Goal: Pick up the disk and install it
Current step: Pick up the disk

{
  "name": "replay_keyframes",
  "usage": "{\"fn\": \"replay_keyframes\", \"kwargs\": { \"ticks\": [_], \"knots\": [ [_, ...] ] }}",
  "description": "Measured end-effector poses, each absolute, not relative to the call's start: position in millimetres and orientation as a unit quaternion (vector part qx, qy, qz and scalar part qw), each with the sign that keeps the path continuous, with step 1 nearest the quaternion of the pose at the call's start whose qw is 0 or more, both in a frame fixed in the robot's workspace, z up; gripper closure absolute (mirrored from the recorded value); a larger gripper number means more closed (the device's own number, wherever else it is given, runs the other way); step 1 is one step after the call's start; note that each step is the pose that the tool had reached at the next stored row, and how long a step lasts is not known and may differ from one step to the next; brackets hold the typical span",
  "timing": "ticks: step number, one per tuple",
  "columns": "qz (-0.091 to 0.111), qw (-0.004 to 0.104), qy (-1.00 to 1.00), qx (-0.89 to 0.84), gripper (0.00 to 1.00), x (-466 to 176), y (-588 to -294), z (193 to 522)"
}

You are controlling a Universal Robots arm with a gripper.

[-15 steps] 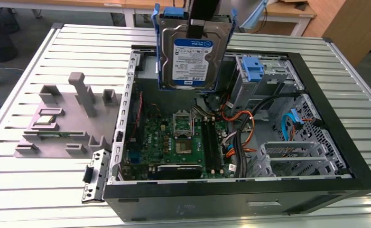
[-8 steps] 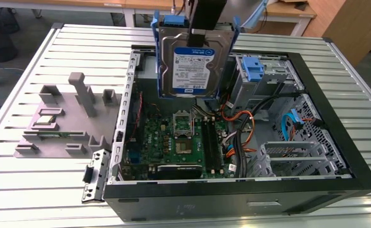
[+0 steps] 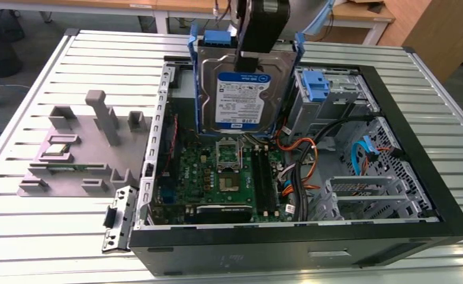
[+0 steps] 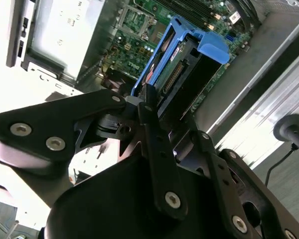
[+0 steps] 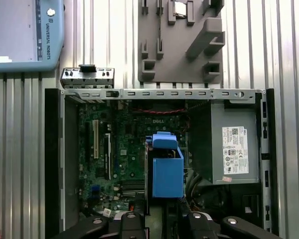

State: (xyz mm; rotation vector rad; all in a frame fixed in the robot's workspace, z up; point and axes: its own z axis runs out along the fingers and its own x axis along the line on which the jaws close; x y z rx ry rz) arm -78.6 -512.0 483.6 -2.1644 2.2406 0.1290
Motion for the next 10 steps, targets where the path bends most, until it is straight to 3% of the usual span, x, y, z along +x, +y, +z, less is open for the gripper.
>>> {"fn": "replay_keyframes", "kwargs": {
  "ticks": [10],
  "knots": [
    [0.041, 0.012, 0.719, -0.694, 0.65, -78.6, -536.9, 482.7]
  ]
}}
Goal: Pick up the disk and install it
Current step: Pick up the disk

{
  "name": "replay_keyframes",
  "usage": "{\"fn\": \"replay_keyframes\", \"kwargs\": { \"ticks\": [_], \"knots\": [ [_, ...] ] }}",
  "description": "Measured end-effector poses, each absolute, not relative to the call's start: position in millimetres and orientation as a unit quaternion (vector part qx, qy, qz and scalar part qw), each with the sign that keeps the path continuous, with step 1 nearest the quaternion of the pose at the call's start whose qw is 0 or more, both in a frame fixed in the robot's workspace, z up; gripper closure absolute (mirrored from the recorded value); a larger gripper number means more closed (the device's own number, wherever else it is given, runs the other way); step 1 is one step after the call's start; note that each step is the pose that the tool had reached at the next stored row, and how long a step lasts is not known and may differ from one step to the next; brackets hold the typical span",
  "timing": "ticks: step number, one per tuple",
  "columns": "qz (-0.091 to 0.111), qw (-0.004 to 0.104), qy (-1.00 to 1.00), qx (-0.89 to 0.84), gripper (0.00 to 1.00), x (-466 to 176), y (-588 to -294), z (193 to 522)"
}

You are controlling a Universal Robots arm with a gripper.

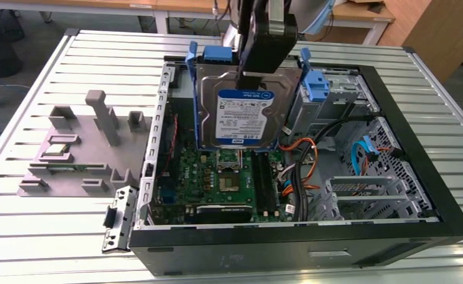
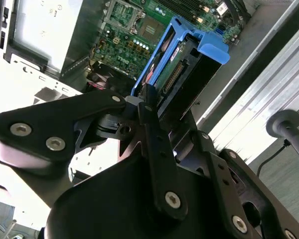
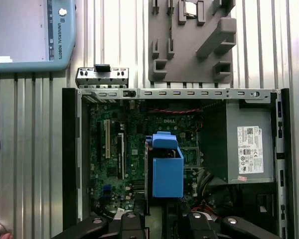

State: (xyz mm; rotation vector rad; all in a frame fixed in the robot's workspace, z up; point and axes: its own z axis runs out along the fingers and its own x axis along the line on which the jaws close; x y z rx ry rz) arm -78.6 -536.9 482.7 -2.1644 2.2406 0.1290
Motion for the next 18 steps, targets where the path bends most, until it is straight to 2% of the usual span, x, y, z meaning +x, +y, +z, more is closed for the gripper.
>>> {"fn": "replay_keyframes", "kwargs": {
  "ticks": [18],
  "knots": [
    [0.041, 0.012, 0.719, -0.694, 0.65, -78.6, -545.6, 482.7]
  ]
}}
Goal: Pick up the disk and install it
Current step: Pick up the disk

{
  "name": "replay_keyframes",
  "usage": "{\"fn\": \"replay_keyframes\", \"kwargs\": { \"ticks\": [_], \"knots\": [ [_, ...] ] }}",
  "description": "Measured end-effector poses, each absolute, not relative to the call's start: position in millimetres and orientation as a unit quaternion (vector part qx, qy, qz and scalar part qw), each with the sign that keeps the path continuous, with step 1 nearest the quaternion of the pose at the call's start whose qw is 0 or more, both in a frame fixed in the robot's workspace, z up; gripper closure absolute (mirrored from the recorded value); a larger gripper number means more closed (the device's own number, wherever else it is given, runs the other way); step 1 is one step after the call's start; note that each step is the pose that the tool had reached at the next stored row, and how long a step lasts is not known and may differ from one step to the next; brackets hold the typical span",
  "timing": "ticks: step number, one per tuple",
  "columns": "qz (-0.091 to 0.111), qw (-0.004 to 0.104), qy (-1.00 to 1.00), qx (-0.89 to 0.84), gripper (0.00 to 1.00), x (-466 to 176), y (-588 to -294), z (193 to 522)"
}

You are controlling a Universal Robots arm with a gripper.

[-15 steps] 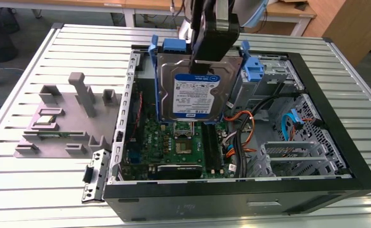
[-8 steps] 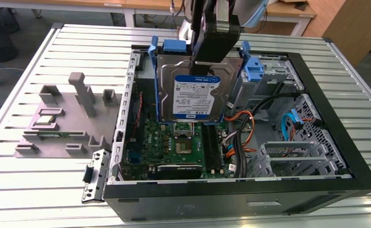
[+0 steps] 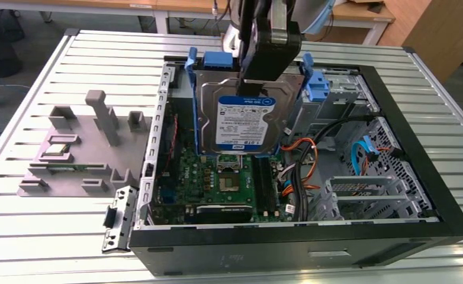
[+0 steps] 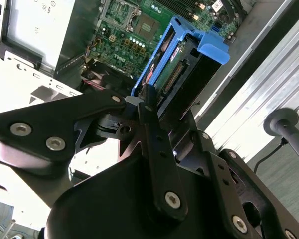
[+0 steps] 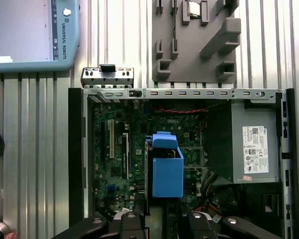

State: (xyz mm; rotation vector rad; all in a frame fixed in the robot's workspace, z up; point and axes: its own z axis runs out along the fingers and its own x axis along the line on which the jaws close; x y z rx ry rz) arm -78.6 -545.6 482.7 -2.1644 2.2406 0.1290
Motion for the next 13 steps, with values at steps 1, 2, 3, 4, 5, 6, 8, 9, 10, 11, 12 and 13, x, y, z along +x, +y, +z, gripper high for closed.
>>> {"fn": "replay_keyframes", "kwargs": {
  "ticks": [1, 2, 3, 4, 5, 6, 8, 9, 10, 11, 12, 13],
  "knots": [
    [0.041, 0.012, 0.719, -0.694, 0.65, -78.6, -546.5, 482.7],
    [0.041, 0.012, 0.719, -0.694, 0.65, -78.6, -547.4, 482.7],
    [0.041, 0.012, 0.719, -0.694, 0.65, -78.6, -548.3, 482.7],
    [0.041, 0.012, 0.719, -0.694, 0.65, -78.6, -549.2, 482.7],
    [0.041, 0.012, 0.719, -0.694, 0.65, -78.6, -550.0, 482.7],
    [0.041, 0.012, 0.719, -0.694, 0.65, -78.7, -550.5, 482.6],
    [0.041, 0.012, 0.719, -0.694, 0.65, -78.6, -551.1, 482.7],
    [0.041, 0.012, 0.719, -0.694, 0.65, -78.6, -551.9, 482.7],
    [0.041, 0.012, 0.719, -0.694, 0.65, -78.5, -552.8, 482.7],
    [0.041, 0.012, 0.719, -0.694, 0.65, -78.6, -554.3, 482.7],
    [0.041, 0.012, 0.719, -0.694, 0.65, -78.6, -555.8, 482.6],
    [0.041, 0.012, 0.719, -0.694, 0.65, -78.6, -557.5, 482.6]
  ]
}}
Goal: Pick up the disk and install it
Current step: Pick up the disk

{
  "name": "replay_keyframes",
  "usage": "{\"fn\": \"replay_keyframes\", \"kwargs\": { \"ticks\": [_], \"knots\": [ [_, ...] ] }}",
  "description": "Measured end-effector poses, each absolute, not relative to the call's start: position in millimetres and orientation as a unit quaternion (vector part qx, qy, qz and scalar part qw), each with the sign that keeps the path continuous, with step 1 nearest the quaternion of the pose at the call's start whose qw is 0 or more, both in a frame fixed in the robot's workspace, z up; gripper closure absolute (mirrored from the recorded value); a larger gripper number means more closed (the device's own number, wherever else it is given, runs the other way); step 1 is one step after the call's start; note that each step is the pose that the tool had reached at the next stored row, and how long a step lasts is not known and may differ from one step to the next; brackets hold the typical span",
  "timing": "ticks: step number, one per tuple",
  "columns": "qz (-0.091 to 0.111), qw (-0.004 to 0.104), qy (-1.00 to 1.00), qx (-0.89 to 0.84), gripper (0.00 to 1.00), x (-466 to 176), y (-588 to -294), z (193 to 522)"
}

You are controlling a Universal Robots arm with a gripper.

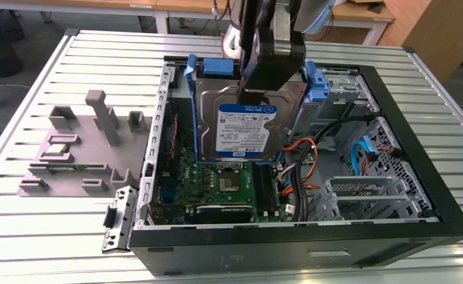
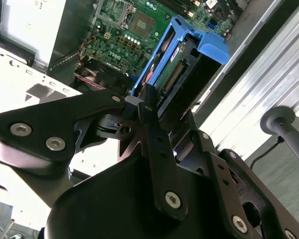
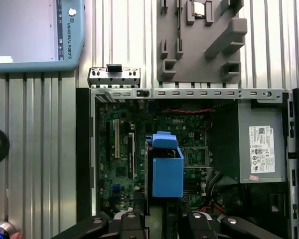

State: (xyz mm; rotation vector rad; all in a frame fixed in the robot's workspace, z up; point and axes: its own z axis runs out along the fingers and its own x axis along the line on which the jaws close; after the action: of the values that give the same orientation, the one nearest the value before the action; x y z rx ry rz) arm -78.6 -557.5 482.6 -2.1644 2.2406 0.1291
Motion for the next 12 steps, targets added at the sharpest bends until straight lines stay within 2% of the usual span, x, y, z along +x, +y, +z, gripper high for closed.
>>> {"fn": "replay_keyframes", "kwargs": {
  "ticks": [12],
  "knots": [
    [0.041, 0.012, 0.719, -0.694, 0.65, -66.7, -560.4, 481.7]
  ]
}}
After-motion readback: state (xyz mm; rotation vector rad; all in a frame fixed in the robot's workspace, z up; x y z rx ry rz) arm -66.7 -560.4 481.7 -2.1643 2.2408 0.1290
